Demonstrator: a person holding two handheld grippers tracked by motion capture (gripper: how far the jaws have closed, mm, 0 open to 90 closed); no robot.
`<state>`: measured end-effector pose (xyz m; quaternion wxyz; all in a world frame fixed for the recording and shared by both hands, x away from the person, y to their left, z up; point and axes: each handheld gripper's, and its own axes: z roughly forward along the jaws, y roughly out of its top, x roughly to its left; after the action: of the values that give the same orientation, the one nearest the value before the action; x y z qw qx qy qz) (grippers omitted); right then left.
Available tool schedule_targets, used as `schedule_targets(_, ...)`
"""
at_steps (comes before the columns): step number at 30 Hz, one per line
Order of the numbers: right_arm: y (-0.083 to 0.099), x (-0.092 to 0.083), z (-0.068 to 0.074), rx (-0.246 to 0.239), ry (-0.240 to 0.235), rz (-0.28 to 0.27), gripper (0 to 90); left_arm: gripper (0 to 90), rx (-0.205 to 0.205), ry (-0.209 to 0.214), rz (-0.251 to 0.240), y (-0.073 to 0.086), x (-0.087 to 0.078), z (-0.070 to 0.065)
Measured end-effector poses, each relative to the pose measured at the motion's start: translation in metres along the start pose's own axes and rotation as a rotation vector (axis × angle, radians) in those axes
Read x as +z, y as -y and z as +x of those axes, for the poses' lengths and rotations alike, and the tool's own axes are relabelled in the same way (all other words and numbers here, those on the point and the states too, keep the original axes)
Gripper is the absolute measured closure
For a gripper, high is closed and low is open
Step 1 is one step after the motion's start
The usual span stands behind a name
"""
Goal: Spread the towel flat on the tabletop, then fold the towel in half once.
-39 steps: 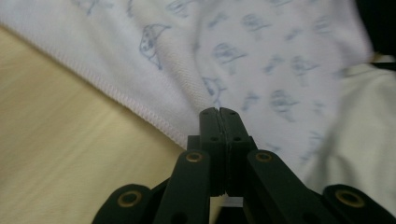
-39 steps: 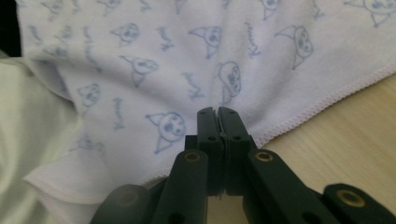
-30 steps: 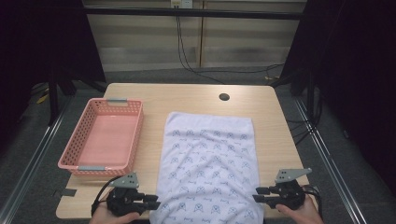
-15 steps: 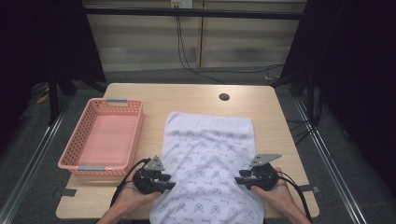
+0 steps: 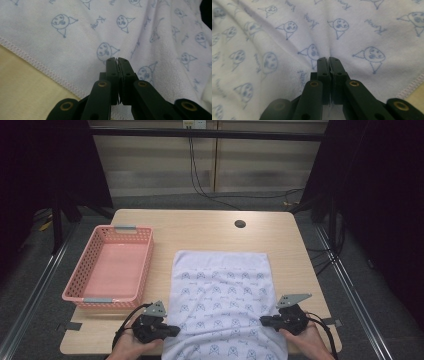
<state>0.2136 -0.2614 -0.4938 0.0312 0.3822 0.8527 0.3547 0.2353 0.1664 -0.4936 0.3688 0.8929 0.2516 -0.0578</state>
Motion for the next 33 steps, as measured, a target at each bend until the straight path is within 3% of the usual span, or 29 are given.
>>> schedule_targets(5, 0.012, -0.008, 0.012, 0.004, -0.060, 0.034, 88.4, 88.3, 0.008, 0.060, 0.031, 0.008, -0.003, -0.014)
schedule_targets(8, 0.013, -0.011, 0.017, 0.000, -0.079, 0.060, 87.3, 87.1, 0.027, 0.072, 0.054, 0.008, -0.004, -0.018)
schedule_targets(10, 0.010, -0.010, 0.013, 0.010, -0.078, 0.018, 74.8, 65.7, 0.014, 0.048, 0.027, 0.005, -0.003, -0.016)
schedule_targets(13, 0.004, -0.015, 0.007, 0.017, -0.060, -0.058, 71.3, 61.6, 0.029, 0.028, -0.012, -0.007, -0.003, -0.011)
schedule_targets(15, -0.001, -0.016, 0.002, 0.025, -0.039, -0.089, 69.0, 57.3, 0.000, 0.004, -0.047, -0.018, -0.002, -0.002)
schedule_targets(16, -0.003, -0.015, 0.000, 0.018, -0.022, -0.103, 69.0, 57.5, -0.016, -0.024, -0.067, -0.023, -0.001, 0.002)
schedule_targets(24, -0.018, -0.010, -0.016, 0.021, 0.029, -0.119, 59.3, 57.2, -0.001, -0.048, -0.091, -0.053, 0.023, 0.032)
schedule_targets(26, -0.021, -0.008, -0.022, 0.014, 0.048, -0.118, 58.2, 56.9, -0.052, -0.048, -0.124, -0.059, 0.026, 0.037)
schedule_targets(27, -0.023, -0.007, -0.025, 0.023, 0.052, -0.126, 57.9, 56.9, -0.051, -0.059, -0.128, -0.061, 0.027, 0.038)
schedule_targets(30, -0.028, -0.002, -0.034, 0.025, 0.064, -0.114, 58.0, 58.1, -0.026, -0.084, -0.112, -0.064, 0.032, 0.039)
schedule_targets(33, -0.032, 0.008, -0.042, 0.024, 0.080, -0.098, 62.3, 63.3, -0.002, -0.116, -0.059, -0.060, 0.038, 0.038)
